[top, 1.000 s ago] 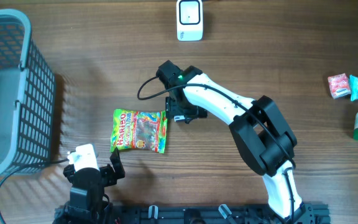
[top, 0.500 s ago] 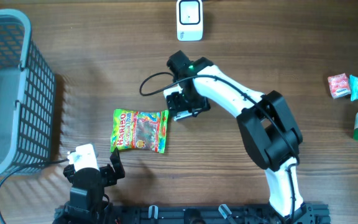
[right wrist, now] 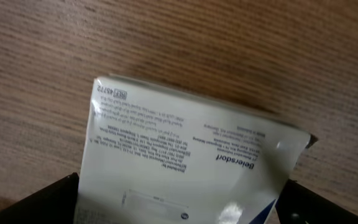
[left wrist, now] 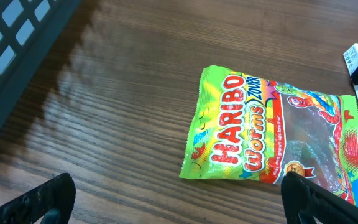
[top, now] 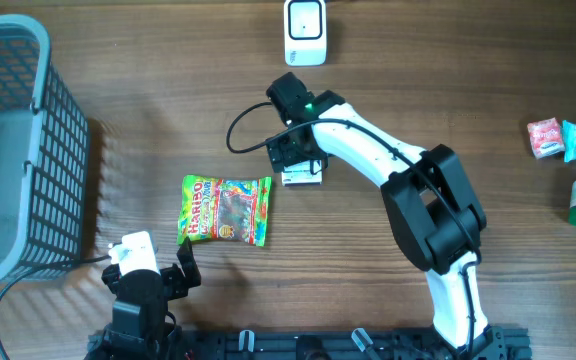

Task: Scan the item barcode
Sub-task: 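Lift the white box and hold it over the scanner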

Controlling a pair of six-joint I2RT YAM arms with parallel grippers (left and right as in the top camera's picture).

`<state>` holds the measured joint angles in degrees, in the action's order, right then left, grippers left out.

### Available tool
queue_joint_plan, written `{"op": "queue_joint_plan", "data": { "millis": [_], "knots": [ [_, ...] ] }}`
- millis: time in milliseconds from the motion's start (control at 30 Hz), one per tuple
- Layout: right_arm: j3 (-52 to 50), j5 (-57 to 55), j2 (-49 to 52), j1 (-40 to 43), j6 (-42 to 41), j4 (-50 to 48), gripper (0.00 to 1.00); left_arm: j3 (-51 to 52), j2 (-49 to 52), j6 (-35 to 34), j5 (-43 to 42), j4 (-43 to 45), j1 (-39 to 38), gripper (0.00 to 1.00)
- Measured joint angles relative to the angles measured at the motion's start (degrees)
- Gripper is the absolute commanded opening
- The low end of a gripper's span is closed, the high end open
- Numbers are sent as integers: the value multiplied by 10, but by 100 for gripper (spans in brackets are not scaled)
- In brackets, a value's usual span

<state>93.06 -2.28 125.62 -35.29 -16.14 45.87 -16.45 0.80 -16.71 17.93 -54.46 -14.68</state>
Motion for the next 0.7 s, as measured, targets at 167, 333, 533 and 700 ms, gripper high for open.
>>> {"op": "queue_joint_plan", "data": {
  "millis": [167,333,533,700],
  "knots": [
    [0,-24,4,-2,0,-27,99,0,0,0,0,0,0,100],
    [2,-27,16,-2,-16,-31,95,0,0,0,0,0,0,100],
    [19,-13,20,2,-33,0,72,0,0,0,0,0,0,100],
    [68,48,37,15,-33,70,69,0,0,0,0,0,0,100]
  ]
}}
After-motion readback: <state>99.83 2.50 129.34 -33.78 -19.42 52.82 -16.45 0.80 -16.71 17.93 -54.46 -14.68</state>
